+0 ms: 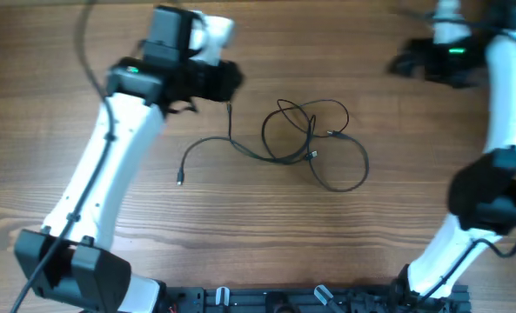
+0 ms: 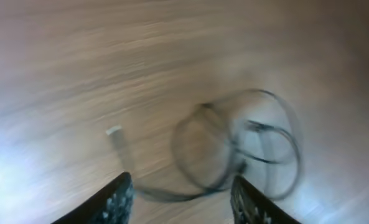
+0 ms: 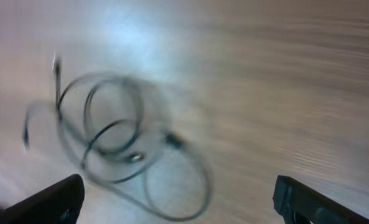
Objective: Untangle cables
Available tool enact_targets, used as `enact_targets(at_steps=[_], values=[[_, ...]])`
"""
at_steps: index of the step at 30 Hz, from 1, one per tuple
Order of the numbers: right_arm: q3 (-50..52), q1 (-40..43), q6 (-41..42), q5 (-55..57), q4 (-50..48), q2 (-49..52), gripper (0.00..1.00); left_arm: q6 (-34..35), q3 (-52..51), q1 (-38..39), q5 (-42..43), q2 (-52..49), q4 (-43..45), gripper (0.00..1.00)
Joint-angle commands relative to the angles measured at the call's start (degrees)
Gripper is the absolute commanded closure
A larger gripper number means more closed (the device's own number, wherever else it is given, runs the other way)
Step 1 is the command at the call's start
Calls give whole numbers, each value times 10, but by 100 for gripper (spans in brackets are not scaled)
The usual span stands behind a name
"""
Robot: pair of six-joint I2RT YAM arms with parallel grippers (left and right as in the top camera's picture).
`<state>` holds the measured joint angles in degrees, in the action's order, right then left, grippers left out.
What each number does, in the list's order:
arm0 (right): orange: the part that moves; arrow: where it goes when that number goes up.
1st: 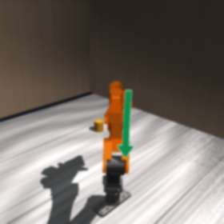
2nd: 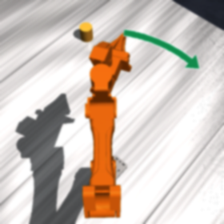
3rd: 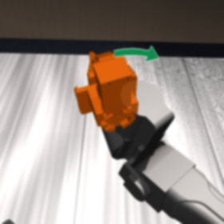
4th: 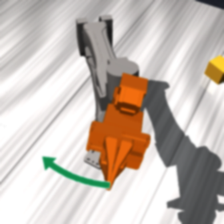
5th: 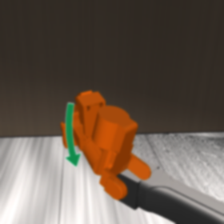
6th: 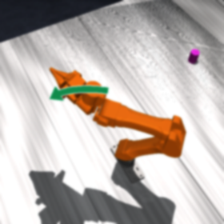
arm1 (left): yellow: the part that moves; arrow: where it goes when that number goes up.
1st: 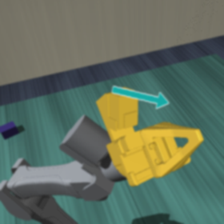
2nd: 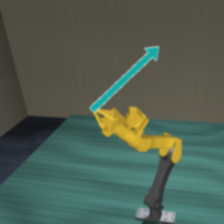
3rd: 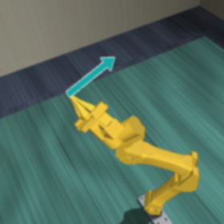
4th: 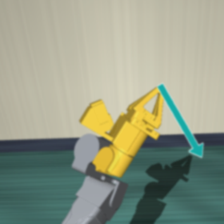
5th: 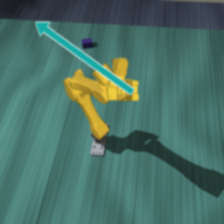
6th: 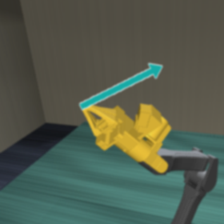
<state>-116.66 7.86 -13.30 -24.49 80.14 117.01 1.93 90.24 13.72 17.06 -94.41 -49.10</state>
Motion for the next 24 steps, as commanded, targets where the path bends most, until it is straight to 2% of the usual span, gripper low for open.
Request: enact_targets(at_steps=[1,3,6,8,9,14,18,23,24], values=[[3,-104,-11,146,21,-2,0,83,0,-94,-43,2,-41,51],[10,-146,48,203,23,-2,0,55,0,-134,-13,2,-78,51],[35,-176,149,190,14,-2,0,-27,0,-164,55,2,-138,51],[51,-183,257,177,16,-2,0,-43,0,-165,59,2,-159,50],[66,-189,343,157,16,-2,0,-50,0,-162,59,2,-167,50],[115,-227,658,123,-11,-2,0,-69,0,-139,59,2,-172,50],[144,-273,852,123,-28,-2,0,-78,0,-122,58,2,-174,50],[173,-323,933,126,-81,-2,1,-92,0,-104,59,2,-175,50],[180,-332,940,128,-96,-2,4,-92,0,-100,59,2,-174,50]])
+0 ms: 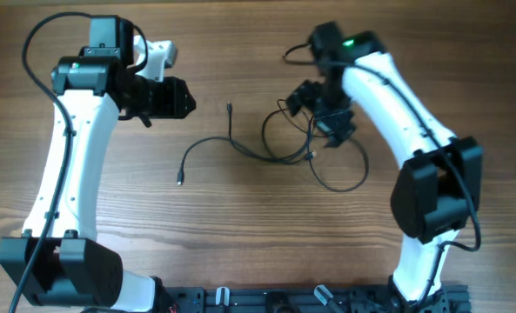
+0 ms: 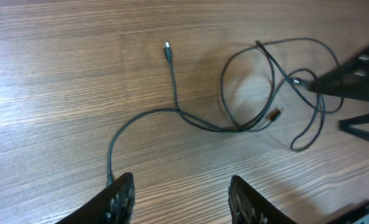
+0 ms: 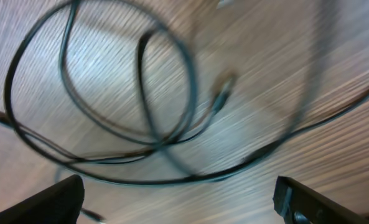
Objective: Untangle cables
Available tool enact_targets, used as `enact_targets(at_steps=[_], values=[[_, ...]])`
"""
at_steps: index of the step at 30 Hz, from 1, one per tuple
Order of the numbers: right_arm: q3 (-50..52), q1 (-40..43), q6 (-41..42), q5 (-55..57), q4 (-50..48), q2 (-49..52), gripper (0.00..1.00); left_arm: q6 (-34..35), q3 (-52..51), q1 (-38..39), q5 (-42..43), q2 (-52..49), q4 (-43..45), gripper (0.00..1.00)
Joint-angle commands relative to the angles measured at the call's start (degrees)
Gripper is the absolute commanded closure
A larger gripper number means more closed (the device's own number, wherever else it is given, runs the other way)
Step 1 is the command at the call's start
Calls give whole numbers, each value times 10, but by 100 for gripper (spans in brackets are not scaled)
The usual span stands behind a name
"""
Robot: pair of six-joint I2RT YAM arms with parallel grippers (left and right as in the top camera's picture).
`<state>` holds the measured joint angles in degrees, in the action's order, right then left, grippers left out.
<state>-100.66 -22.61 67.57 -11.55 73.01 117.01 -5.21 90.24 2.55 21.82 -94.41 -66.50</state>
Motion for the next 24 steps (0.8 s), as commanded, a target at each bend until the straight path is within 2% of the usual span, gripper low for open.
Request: enact_targets(at_steps=[1,3,9,10,17,22,23,24], values=[[27,-34,136,2,-38,-2,5,-21,0,14,11,2,-1,50],[38,-42,137,13,-58,-2,9,-21,0,19,11,2,-1,49],[46,-45,134,78,-71,-2,35,-21,0,22,11,2,-2,49],[46,-45,134,82,-74,-2,36,-21,0,22,11,2,-2,50],[46,-45,140,85,-116,-2,34,-21,0,22,11,2,-2,50],[46,-45,140,81,-133,-2,36,-21,0,22,11,2,-2,50],[46,-45,139,81,-142,-2,34,-21,0,22,11,2,-2,49],[46,-45,133,81,-156,-2,27,-21,0,22,11,2,-2,49]])
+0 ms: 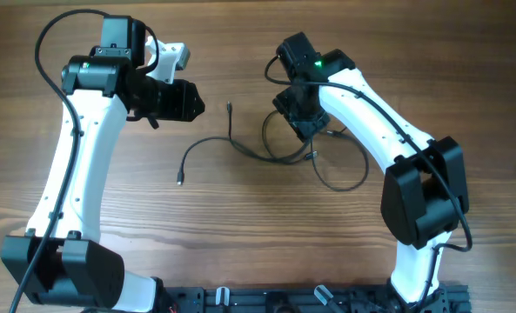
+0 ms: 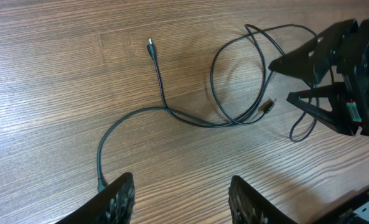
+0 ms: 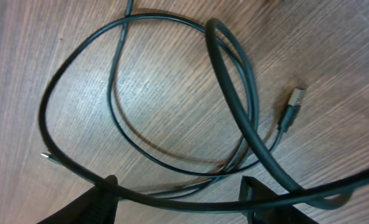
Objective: Untangle cables
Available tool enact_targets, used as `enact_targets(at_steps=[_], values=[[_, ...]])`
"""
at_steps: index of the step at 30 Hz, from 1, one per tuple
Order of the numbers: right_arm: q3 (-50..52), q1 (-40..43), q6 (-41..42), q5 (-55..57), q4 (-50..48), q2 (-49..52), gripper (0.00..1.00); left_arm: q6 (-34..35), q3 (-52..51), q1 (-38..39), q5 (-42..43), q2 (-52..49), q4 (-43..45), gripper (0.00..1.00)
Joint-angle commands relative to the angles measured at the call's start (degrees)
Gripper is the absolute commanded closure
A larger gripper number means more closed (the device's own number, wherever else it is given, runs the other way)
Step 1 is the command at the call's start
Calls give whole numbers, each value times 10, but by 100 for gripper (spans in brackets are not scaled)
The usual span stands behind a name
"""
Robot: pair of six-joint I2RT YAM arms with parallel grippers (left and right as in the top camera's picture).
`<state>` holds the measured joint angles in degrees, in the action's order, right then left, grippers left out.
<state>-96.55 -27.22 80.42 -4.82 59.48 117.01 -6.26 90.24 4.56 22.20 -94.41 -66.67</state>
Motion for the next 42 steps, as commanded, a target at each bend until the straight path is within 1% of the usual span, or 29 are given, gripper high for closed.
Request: enact_targets(at_steps=[1,3,5,6,7,8,9,10,11,12,13,14,15,16,17,20,21,25,28,29,30,31,34,35,36,40,42], values=[[5,1,5,14,-31,-2,22,-10,0,2,7,2,0,49],[5,1,6,14,-55,-2,16,-10,0,2,7,2,0,49],[5,1,8,14,-76,-2,7,-11,0,2,7,2,0,50],[5,1,8,14,-87,-2,8,-10,0,2,7,2,0,49],[5,1,8,14,-95,-2,12,-10,0,2,7,2,0,50],[5,1,15,14,-95,-2,19,-10,0,2,7,2,0,49],[5,1,28,14,-91,-2,24,-11,0,2,7,2,0,49],[5,1,41,14,-84,-2,35,-11,0,2,7,2,0,49],[6,1,53,14,-76,-2,49,-10,0,2,7,2,0,49],[6,1,65,14,-68,-2,57,-10,0,2,7,2,0,49],[6,1,74,16,-59,-2,69,-11,0,2,7,2,0,49],[6,1,81,18,-53,-2,75,-11,0,2,7,2,0,50],[7,1,83,19,-49,-2,86,-11,0,2,7,2,0,49],[9,1,81,23,-46,-2,92,-11,0,2,7,2,0,49],[11,1,81,24,-40,-2,96,-10,0,2,7,2,0,49],[15,1,80,24,-23,-2,96,-10,0,2,7,2,0,50],[15,1,67,19,-21,-2,95,-11,0,2,7,2,0,50],[11,3,-56,-9,-60,-4,96,-10,0,2,7,2,0,49],[11,3,-96,-26,-94,-4,96,-11,0,2,7,2,0,50],[11,4,-94,-26,-96,-4,88,-11,0,2,7,2,0,50],[11,3,-75,-25,-97,-4,32,-11,0,2,7,2,0,50],[11,4,-63,-23,-98,-4,18,-11,0,2,7,2,0,50],[11,6,-4,-6,-95,-4,6,-11,0,2,7,2,0,50],[11,7,37,2,-90,-4,4,-11,0,2,7,2,0,50],[12,7,72,5,-85,-4,0,-11,0,2,7,2,0,50],[14,7,188,18,-59,-2,0,-12,0,2,7,2,0,50],[14,7,203,36,-59,1,4,-24,0,2,7,2,0,50]])
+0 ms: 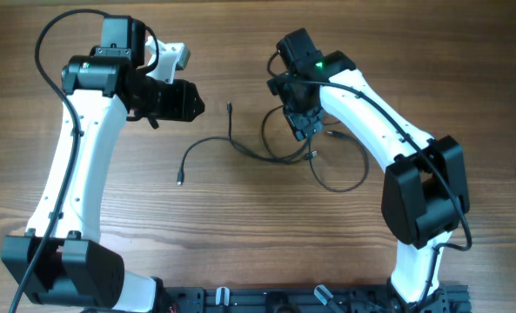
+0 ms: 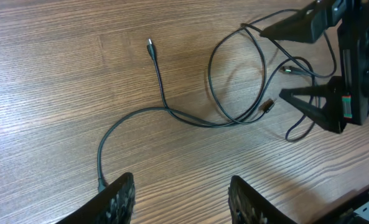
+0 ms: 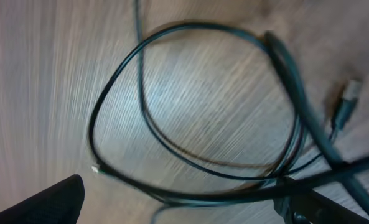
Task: Untangle cables
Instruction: 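Pull the grasped black cable out to the right with the right gripper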
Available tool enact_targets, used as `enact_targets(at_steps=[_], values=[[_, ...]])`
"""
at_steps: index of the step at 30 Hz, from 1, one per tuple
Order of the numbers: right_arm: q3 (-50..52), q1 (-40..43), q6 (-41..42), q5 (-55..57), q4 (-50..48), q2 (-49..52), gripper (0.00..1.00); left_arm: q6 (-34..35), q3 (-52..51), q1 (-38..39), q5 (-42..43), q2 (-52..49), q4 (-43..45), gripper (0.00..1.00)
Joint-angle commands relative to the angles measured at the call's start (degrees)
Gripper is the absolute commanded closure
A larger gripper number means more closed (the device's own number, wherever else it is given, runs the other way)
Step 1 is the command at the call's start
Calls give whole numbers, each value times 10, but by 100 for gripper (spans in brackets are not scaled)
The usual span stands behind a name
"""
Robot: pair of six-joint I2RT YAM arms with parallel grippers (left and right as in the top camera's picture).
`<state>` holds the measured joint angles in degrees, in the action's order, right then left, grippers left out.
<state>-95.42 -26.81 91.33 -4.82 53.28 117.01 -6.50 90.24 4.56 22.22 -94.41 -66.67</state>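
Thin dark cables lie looped over each other on the wooden table [image 1: 110, 226]. The tangle [image 1: 338, 189] sits at centre right. One strand [image 1: 207, 139] runs left from it, with one small plug [image 2: 150, 45] pointing away and another by my left finger. My right gripper [image 1: 294, 111] is low over the loops, open wide, and a cable [image 3: 190, 196] crosses between its fingers [image 3: 53, 202] untouched. A USB plug [image 3: 345, 102] lies to the right. My left gripper [image 2: 183, 202] hovers open to the left of the cables, holding nothing.
A black rail [image 1: 310, 300] runs along the table's front edge, with both arm bases beside it. The left arm's own black lead [image 1: 44, 39] arcs above its elbow. Bare wood surrounds the cables on all sides.
My right gripper's fingers stand wider apart than before, still over the same loops, and its view is blurred. The left arm and the cables lie as they did.
Both grippers started high at the back of the table, the right far from the cables. The right then stood over the tangle while the left drew back to the left. It settled low over the loops and now stands wider open.
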Motion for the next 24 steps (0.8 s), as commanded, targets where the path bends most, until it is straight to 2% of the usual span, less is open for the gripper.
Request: enact_targets(at_steps=[1,4,11,14,18,21,23,24], values=[[3,3,94,43,1,2,9,-21,0,2,7,2,0,50],[3,3,94,55,-15,9,12,-21,0,2,7,2,0,50],[3,3,109,52,-21,30,11,-21,0,2,7,2,0,49],[3,3,109,53,-21,37,18,-21,0,2,7,2,-1,50],[3,4,108,61,-37,42,40,-21,0,2,7,2,-1,50],[3,7,109,67,-35,42,69,-21,0,2,7,2,-3,50],[3,9,106,65,-33,42,96,-21,0,2,7,2,-3,50],[3,9,104,61,-31,42,96,-21,0,2,7,2,-3,50]])
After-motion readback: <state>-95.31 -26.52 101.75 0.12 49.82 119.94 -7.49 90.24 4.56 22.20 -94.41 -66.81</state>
